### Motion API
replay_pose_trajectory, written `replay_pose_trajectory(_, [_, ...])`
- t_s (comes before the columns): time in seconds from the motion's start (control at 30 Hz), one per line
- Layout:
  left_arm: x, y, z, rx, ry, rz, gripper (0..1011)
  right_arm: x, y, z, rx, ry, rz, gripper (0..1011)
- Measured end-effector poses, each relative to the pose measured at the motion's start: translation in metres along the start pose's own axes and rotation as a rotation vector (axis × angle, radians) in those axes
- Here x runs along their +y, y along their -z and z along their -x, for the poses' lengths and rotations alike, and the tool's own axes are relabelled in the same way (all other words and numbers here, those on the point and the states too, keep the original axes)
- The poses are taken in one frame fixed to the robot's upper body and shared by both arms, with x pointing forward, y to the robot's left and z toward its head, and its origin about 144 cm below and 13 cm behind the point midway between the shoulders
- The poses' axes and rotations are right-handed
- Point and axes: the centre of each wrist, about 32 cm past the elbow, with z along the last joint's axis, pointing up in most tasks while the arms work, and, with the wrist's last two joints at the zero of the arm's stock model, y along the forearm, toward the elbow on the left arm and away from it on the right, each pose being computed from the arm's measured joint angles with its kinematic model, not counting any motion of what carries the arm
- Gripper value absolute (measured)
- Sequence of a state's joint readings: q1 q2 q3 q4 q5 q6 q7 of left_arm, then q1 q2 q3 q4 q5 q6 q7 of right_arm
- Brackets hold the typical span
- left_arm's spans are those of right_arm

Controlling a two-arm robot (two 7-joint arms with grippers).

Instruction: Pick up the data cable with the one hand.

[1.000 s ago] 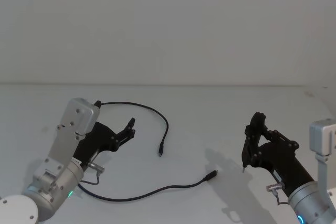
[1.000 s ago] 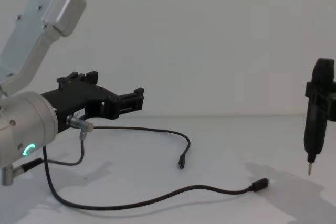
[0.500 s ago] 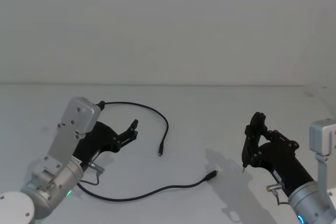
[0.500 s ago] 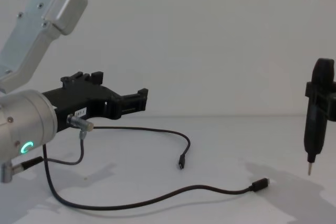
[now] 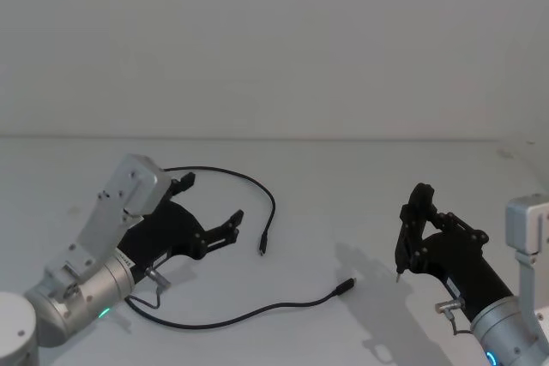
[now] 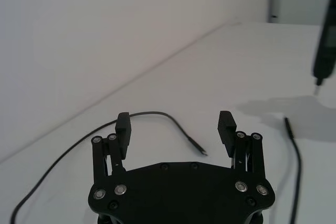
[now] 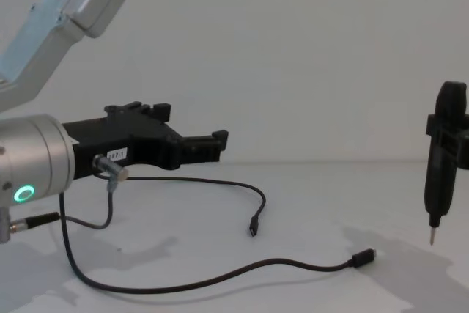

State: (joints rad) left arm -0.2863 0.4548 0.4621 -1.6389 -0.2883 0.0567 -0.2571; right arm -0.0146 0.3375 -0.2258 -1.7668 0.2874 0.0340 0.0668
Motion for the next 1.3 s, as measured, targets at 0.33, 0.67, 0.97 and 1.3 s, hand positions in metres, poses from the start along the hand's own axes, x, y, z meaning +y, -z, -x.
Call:
replay_pose_trajectory(0.33, [-0.002, -0.013, -0.015, 0.004, 0.183, -0.047, 1001, 0.000, 0.000, 0.000, 0.000, 0.000, 0.000, 279])
replay_pose_trajectory(0.67, [-0.013, -0.027, -0.029, 0.006, 0.369, -0.145, 1001, 0.000, 0.000, 0.000, 0.000, 0.000, 0.000, 279])
replay_pose_trajectory(0.97, [-0.028, -0.039, -0.035, 0.011, 0.501, -0.262, 1001, 0.000, 0.000, 0.000, 0.000, 0.000, 0.000, 279])
replay_pose_trajectory(1.3, [-0.042, -0.045, -0.034, 0.039, 0.562, -0.376, 1001, 0.000, 0.000, 0.000, 0.000, 0.000, 0.000, 279])
